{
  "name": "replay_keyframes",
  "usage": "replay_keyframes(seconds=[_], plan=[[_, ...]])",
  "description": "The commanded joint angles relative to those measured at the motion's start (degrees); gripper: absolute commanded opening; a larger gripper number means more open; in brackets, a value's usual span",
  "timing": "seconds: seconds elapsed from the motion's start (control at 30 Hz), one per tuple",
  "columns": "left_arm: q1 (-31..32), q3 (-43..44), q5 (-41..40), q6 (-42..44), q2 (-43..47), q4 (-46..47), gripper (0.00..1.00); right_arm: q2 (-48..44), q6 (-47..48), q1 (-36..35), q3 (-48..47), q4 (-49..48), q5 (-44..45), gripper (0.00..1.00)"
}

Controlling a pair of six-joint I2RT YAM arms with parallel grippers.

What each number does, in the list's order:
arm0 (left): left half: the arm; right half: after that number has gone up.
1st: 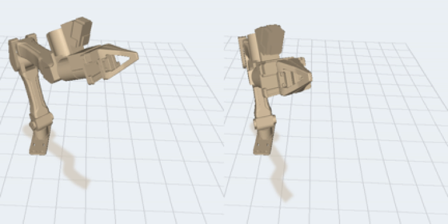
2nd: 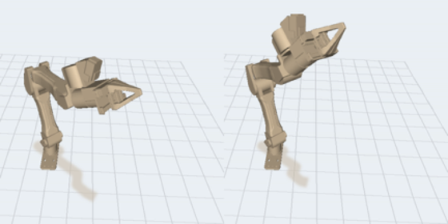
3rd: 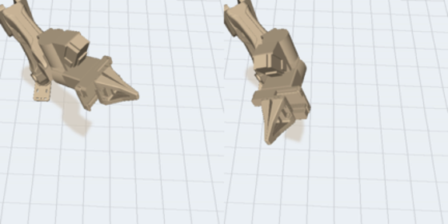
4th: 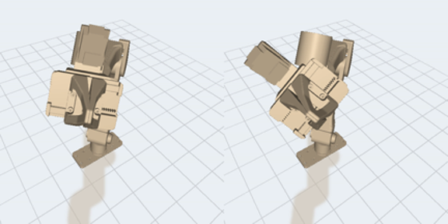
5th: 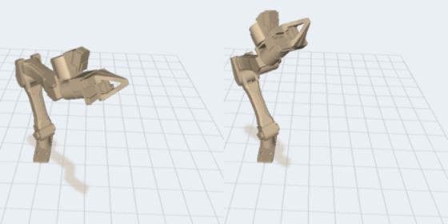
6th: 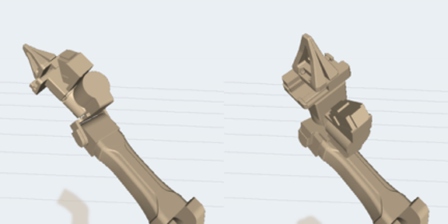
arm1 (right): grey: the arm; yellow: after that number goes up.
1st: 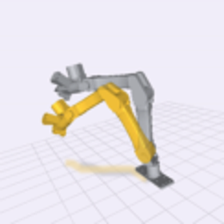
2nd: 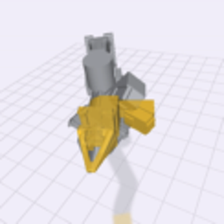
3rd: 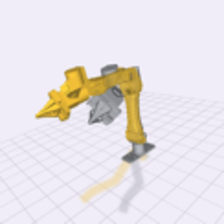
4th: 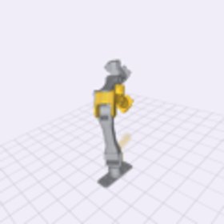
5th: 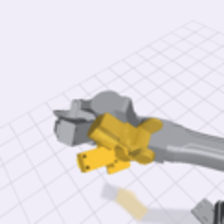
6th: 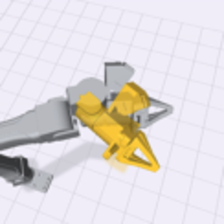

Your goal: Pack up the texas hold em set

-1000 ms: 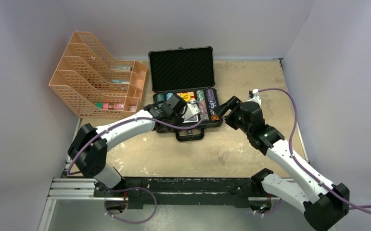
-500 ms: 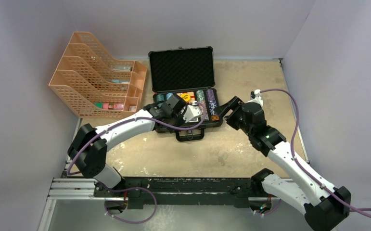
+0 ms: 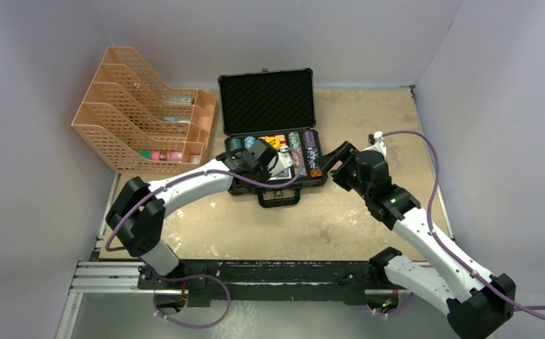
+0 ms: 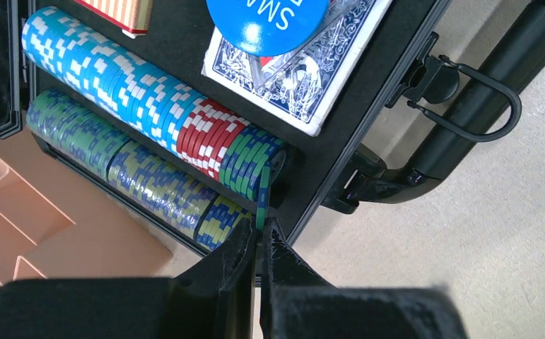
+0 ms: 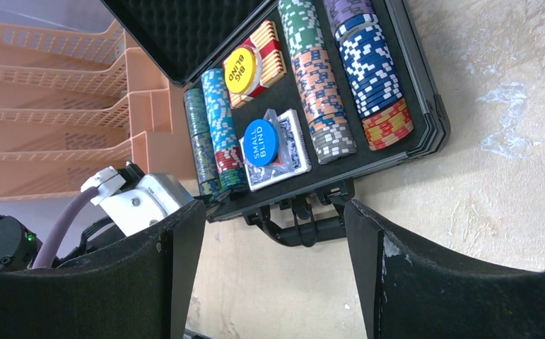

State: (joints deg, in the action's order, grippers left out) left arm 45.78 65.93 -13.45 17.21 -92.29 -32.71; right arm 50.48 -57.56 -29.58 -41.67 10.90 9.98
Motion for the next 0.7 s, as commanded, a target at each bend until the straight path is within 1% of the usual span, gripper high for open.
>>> replay_keyframes(seconds=[0.0,0.2,0.4,0.53,0.67], plan=[[-0.26,0.71,-6.08,-1.27,-0.7,4.42,0.02,-1.13,0.38,0.2,0.45,-0.67,2.41,0.75],[-0.25,0.86,-2.52,-2.33,-2.09,3.77,0.15,-2.01,0.43,0.15,0.75,-0.14,3.11,0.75],[-0.47,0.56,0.87,-2.79,1.95,5.13,0.29,-2.85,0.53,0.14,0.99,0.34,3.39,0.75],[-0.68,0.1,3.73,-3.53,5.76,6.19,0.32,-3.02,0.88,0.28,0.89,0.79,3.72,0.75],[-1.41,-1.25,4.39,-5.59,11.14,8.8,0.32,-3.07,2.54,0.23,0.42,1.1,4.37,0.75]])
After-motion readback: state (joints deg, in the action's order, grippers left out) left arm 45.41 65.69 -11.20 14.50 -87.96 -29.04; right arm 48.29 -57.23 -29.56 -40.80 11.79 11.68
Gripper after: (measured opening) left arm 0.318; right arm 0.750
